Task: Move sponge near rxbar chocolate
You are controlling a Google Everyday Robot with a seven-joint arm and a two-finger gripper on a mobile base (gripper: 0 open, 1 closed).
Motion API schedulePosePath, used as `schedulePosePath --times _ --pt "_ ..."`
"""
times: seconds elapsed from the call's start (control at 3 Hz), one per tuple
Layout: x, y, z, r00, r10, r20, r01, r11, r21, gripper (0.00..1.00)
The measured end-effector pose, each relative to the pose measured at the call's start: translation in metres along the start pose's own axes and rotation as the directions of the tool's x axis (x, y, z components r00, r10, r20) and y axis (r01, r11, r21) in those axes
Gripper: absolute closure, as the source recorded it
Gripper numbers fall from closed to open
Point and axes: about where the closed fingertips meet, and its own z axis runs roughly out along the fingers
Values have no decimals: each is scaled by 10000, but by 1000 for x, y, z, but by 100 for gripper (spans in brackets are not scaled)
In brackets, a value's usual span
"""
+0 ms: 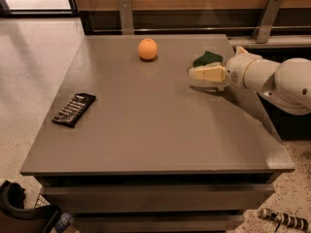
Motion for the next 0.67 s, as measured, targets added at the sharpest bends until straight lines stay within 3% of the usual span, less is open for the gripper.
schedulePosePath --times 0.67 --pt "16 14 19 9983 481 -331 -503 9964 -680 0"
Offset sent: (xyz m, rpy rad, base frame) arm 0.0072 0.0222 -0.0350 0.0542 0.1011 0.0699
